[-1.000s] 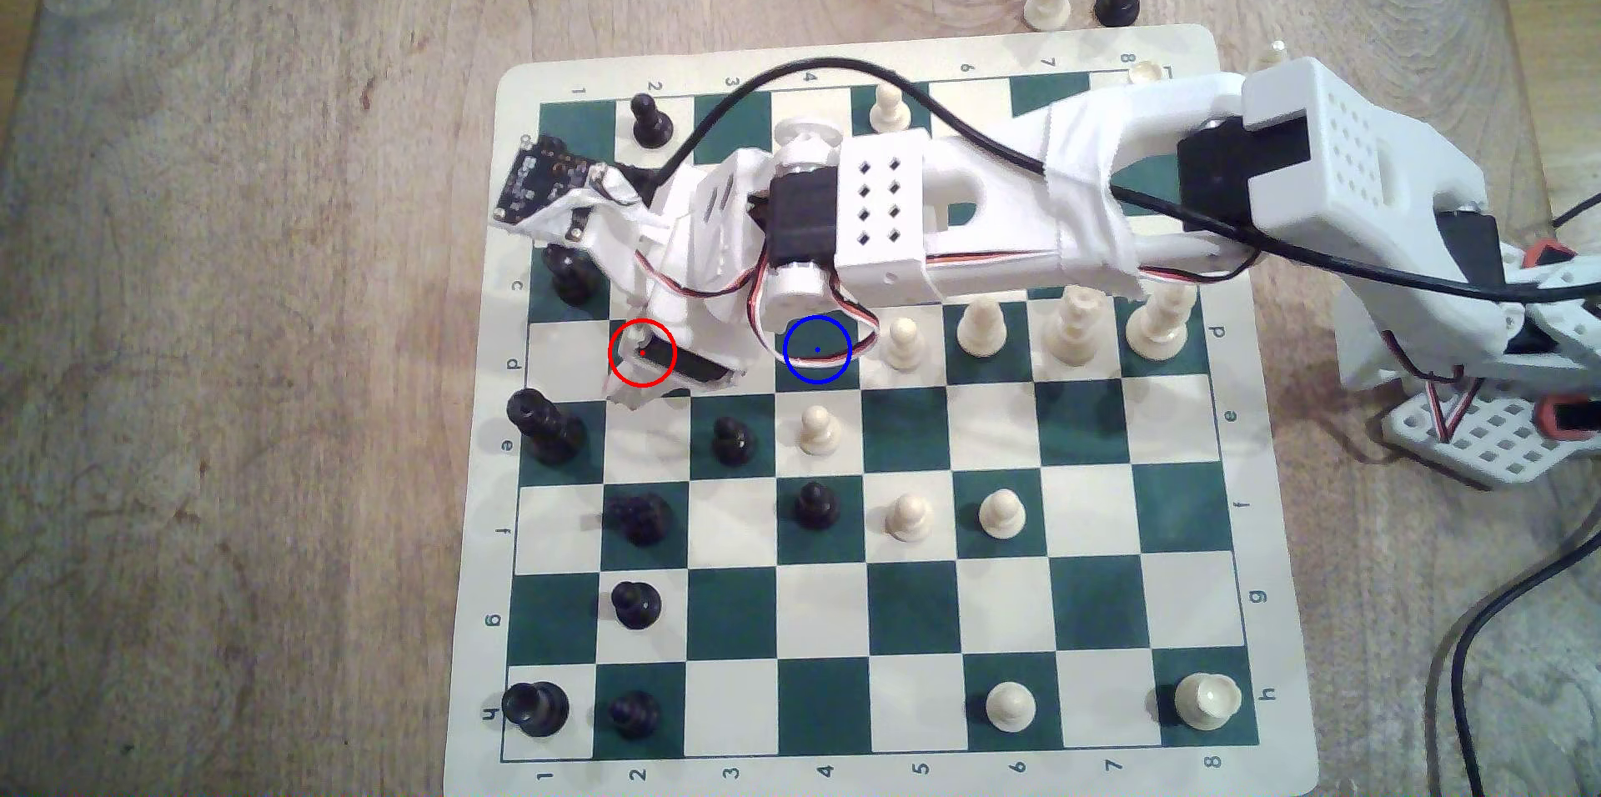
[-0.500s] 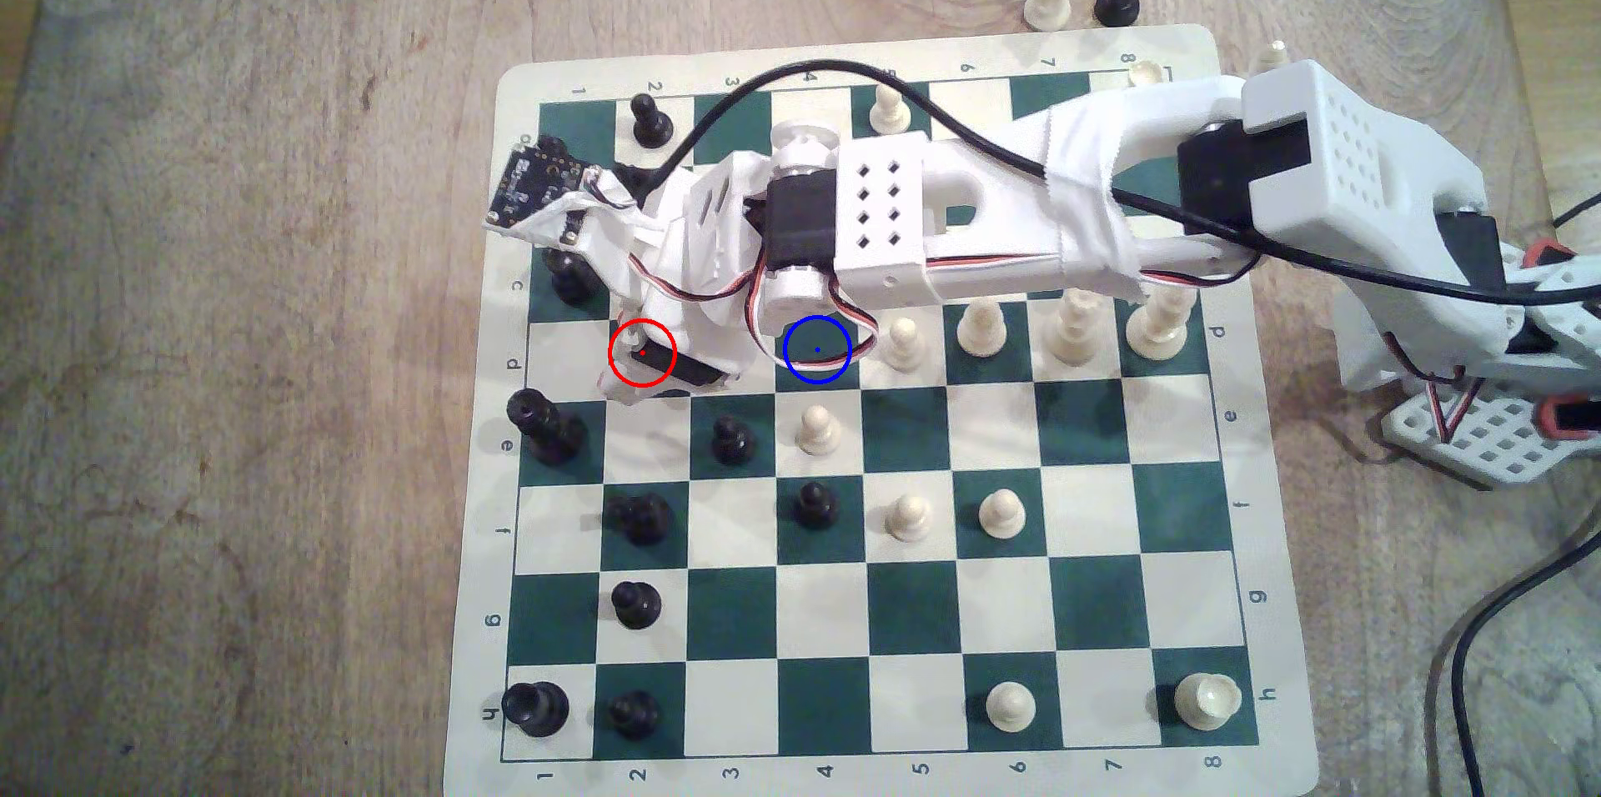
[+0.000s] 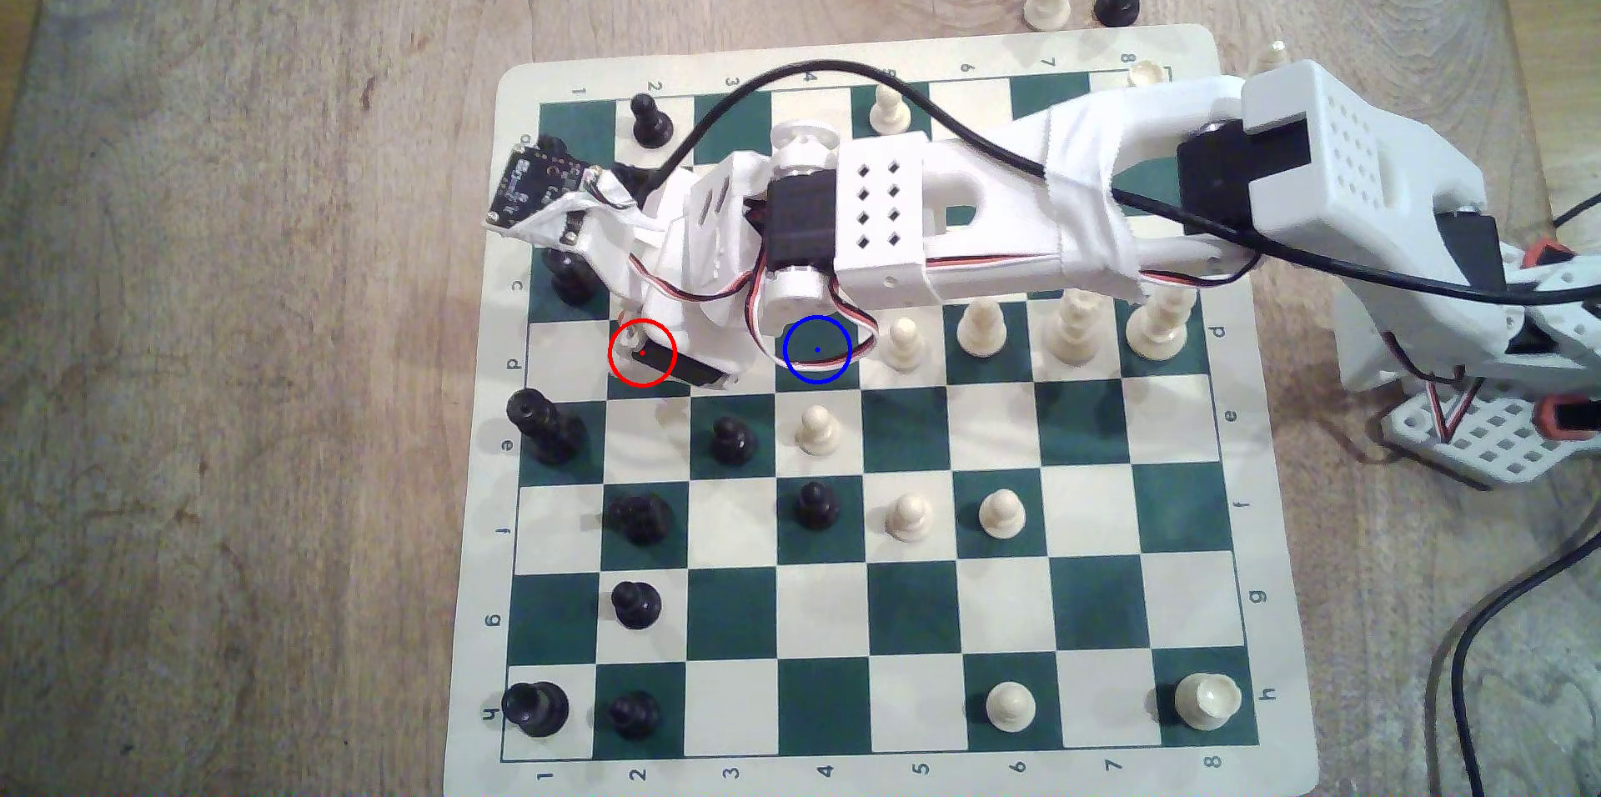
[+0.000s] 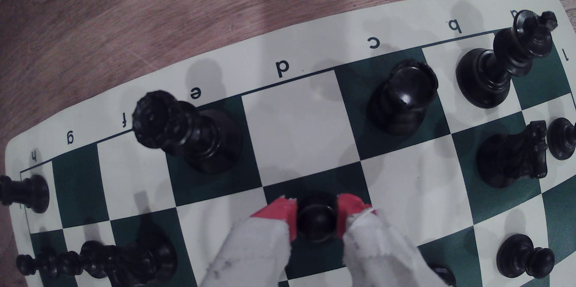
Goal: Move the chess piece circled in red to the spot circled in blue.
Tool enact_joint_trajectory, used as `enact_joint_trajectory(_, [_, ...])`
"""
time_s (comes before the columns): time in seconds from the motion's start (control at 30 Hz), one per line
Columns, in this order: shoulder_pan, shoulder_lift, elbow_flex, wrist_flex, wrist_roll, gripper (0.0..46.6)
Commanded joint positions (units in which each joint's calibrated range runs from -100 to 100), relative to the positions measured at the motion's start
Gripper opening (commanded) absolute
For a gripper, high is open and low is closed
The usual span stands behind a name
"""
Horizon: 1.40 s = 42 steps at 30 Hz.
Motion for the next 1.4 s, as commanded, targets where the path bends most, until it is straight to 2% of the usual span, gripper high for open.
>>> enact_joint_trajectory(0.0, [-0.2, -2.2, -4.3, -0.4, 0.0, 0.3])
enact_joint_trajectory(0.37, [-0.3, -7.8, -3.5, -0.5, 0.2, 0.3])
enact_joint_trajectory(0.53, [-0.8, -19.8, 7.3, -2.7, 0.3, 0.3])
enact_joint_trajectory(0.67, [-0.8, -25.0, 11.7, -2.7, 0.2, 0.3])
enact_joint_trajectory(1.0, [-0.6, -42.6, 39.1, -9.5, 0.3, 0.3])
enact_joint_trajectory(1.37, [-0.8, -47.9, 53.1, -12.9, 1.1, 0.3])
